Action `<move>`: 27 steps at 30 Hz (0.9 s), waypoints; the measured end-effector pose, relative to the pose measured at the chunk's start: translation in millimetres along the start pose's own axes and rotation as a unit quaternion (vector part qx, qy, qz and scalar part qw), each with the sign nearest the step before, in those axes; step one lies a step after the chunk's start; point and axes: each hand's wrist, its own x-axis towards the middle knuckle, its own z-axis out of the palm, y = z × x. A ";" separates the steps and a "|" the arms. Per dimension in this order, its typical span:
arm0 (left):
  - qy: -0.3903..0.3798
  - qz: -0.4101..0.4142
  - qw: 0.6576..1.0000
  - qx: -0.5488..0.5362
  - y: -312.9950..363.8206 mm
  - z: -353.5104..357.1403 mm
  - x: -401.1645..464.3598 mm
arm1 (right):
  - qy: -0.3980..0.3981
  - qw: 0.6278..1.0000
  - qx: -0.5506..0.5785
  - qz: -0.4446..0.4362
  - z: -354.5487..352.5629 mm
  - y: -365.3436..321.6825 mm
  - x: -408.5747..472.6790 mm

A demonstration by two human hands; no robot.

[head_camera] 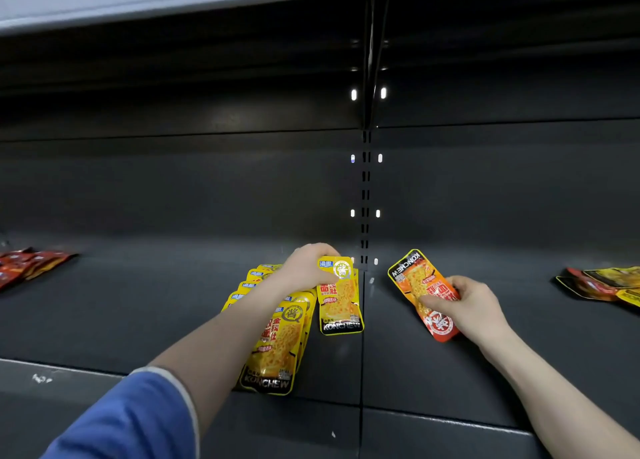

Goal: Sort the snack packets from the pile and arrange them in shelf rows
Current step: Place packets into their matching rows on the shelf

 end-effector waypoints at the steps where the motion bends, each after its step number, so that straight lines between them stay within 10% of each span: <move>1: 0.001 0.011 1.000 0.009 -0.9 1.5 2.8 | 0.000 1.000 -0.002 0.000 -0.2 -0.3 -0.3; 27: -0.060 0.081 0.977 0.190 -12.1 13.4 21.8 | -0.004 0.999 -0.042 0.005 0.9 -1.2 -0.3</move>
